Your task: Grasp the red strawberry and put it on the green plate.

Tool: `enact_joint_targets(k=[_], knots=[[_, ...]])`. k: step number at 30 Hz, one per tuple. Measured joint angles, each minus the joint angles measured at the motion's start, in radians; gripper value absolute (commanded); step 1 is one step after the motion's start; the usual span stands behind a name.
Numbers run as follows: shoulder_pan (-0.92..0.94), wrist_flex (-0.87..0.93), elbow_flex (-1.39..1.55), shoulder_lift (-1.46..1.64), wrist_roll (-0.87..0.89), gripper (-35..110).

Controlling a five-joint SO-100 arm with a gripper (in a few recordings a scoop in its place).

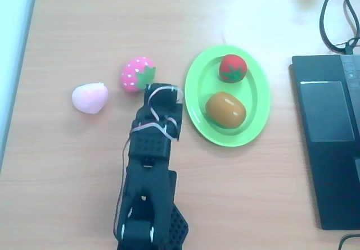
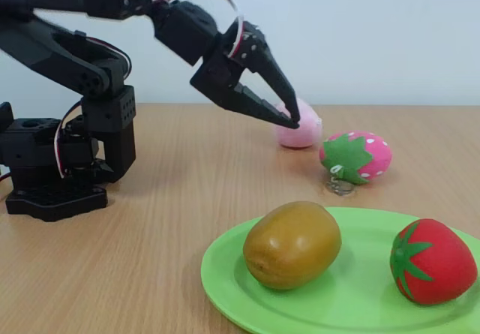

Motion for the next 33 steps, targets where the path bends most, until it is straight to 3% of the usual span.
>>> enact_joint_targets(k=[10, 19, 33], knots=[[-0.028, -0.037, 0.316, 0.245, 0.003, -8], [-0.017, -0.032, 0.414, 0.365, -0.037, -8], [-0.1, 0.281, 0.4, 0.48, -0.012, -8]])
